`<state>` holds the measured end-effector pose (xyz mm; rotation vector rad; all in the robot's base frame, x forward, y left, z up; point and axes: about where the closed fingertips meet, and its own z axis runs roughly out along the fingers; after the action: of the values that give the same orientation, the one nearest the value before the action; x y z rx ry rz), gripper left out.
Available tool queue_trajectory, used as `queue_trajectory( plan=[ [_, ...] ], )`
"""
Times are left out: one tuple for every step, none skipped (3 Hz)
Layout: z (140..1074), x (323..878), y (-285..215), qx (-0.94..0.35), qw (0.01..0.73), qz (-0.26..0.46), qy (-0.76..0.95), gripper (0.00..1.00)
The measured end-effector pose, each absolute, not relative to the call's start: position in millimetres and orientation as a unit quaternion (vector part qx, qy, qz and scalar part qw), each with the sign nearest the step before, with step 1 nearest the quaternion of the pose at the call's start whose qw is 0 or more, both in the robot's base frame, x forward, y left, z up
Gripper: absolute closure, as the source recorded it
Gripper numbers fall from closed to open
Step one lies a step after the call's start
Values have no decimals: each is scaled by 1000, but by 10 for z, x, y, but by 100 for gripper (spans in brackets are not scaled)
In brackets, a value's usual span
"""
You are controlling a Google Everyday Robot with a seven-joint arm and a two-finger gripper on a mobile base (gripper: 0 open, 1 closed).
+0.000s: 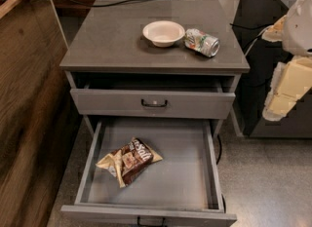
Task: Pick brown chip bag from middle drawer and place on counter
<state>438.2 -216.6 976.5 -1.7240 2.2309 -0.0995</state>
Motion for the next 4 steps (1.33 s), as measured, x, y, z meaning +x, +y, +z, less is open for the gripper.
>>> queue_trajectory(
  plan=[
    [9765, 4382, -2166, -603, 160, -35, 781, 0],
    [9726, 4429, -2146, -593, 168, -37, 786, 0],
    [9489, 4477, -2002, -586, 193, -26, 787, 0],
    [8970, 4560, -1719, -579, 222, 8, 784, 0]
  ],
)
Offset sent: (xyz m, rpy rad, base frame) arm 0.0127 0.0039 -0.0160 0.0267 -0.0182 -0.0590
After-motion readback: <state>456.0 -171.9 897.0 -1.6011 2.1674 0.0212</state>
